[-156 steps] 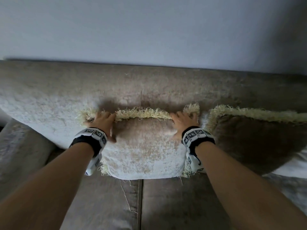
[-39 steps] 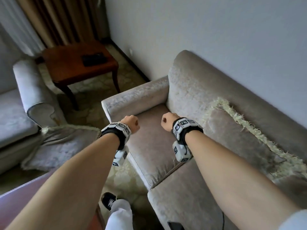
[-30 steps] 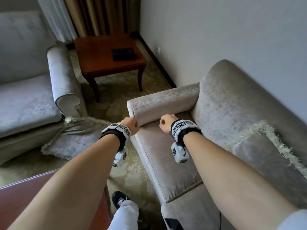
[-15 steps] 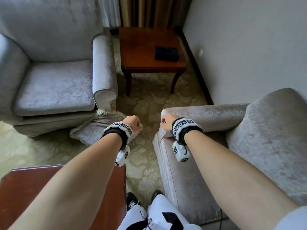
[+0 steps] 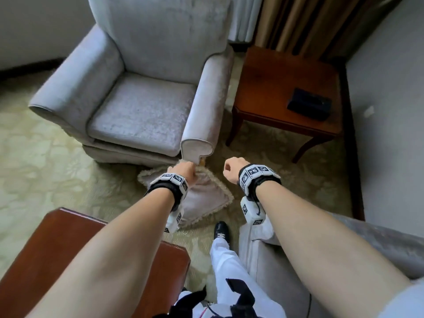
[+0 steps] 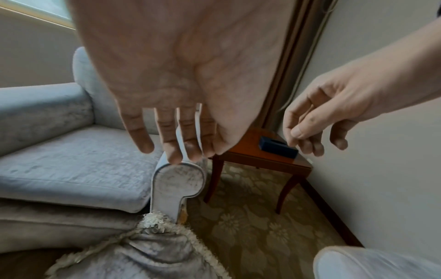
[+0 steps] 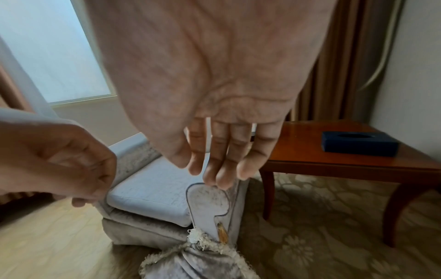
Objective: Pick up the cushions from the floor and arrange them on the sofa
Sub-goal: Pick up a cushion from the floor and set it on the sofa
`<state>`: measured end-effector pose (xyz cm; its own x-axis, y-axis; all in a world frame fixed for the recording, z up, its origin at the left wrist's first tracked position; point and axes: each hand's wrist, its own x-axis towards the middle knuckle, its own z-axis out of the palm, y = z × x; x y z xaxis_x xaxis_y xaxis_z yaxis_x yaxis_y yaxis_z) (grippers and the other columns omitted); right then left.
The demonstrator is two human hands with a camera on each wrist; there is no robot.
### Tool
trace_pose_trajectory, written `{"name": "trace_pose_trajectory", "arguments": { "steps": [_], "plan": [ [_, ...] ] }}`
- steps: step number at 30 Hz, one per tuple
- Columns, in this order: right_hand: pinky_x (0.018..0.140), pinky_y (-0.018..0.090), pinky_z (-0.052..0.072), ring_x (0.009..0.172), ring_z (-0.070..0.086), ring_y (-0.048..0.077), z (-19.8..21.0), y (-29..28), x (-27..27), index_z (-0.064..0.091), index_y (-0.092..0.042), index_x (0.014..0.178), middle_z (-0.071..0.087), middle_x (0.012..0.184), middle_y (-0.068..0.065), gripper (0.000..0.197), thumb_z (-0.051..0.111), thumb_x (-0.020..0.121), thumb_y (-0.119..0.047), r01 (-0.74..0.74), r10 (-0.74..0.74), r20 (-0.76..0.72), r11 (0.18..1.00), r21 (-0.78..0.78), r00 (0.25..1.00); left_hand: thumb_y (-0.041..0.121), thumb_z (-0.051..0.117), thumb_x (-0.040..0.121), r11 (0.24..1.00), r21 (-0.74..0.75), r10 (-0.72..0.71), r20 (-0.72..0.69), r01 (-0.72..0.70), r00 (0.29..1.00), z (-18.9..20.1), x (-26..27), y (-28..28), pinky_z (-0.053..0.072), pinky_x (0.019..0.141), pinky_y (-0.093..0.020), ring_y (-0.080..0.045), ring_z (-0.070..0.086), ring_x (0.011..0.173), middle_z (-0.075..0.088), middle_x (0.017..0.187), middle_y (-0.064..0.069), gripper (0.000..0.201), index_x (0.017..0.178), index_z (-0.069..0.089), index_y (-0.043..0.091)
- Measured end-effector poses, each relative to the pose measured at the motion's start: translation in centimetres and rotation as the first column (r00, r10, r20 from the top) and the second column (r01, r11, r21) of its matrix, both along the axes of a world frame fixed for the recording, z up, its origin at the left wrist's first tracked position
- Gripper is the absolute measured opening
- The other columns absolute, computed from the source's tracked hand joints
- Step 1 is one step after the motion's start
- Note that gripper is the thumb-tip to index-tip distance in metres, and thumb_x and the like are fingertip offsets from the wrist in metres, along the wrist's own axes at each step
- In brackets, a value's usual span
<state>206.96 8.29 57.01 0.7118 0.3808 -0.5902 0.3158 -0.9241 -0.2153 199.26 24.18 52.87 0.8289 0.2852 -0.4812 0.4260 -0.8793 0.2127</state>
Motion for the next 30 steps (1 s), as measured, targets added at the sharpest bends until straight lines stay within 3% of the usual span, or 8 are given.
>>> {"name": "trace_pose_trajectory", "arguments": {
  "steps": [5, 15, 21, 30],
  "plan": [
    [0.075, 0.033, 0.049, 0.095, 0.064, 0.034, -2.7, 3.7, 5.3, 0.064, -0.018, 0.101, 0.066, 0.108, 0.011, 0.020, 0.053, 0.088, -0.029, -0.121, 0.122, -0.018, 0.993, 0.010, 0.992, 0.019, 0.038, 0.087, 0.990, -0.017, 0.139, -0.018, -0.139, 0.990, -2.5, 3.5, 2.4, 0.041, 0.090, -0.046, -0.033, 0.059, 0.110, 0.063, 0.118, -0.010, 0.029, 0.107, 0.059, 0.014],
    [0.077, 0.035, 0.051, 0.094, 0.063, 0.031, -10.6, 7.3, 9.1, 0.060, -0.019, 0.098, 0.066, 0.107, 0.008, 0.018, 0.052, 0.085, -0.029, -0.217, 0.216, -0.112, 0.976, 0.002, 0.970, 0.024, 0.045, 0.091, 0.982, -0.061, 0.172, -0.112, -0.180, 0.979, -9.7, 4.4, 5.6, 0.044, 0.095, -0.046, -0.030, 0.054, 0.112, 0.056, 0.117, -0.009, 0.019, 0.102, 0.057, 0.014],
    [0.079, 0.034, 0.048, 0.100, 0.061, 0.031, -19.4, 9.8, 10.3, 0.058, -0.019, 0.106, 0.063, 0.115, 0.007, 0.021, 0.052, 0.089, -0.030, -0.234, 0.229, -0.155, 0.972, -0.015, 0.961, 0.028, 0.049, 0.091, 0.979, -0.087, 0.178, -0.099, -0.186, 0.979, -17.8, 5.6, 7.8, 0.042, 0.097, -0.047, -0.029, 0.052, 0.115, 0.052, 0.122, -0.007, 0.025, 0.114, 0.051, 0.017],
    [0.101, 0.040, 0.044, 0.123, 0.051, 0.032, -35.8, 13.6, 13.0, 0.049, -0.014, 0.131, 0.051, 0.132, 0.012, 0.046, 0.055, 0.089, -0.033, -0.255, 0.257, -0.107, 0.966, 0.028, 0.961, 0.025, 0.052, 0.089, 0.978, -0.052, 0.200, -0.054, -0.203, 0.978, -33.4, 10.2, 10.5, 0.043, 0.094, -0.048, -0.031, 0.048, 0.122, 0.042, 0.133, -0.006, 0.042, 0.129, 0.041, 0.018]
  ]
}}
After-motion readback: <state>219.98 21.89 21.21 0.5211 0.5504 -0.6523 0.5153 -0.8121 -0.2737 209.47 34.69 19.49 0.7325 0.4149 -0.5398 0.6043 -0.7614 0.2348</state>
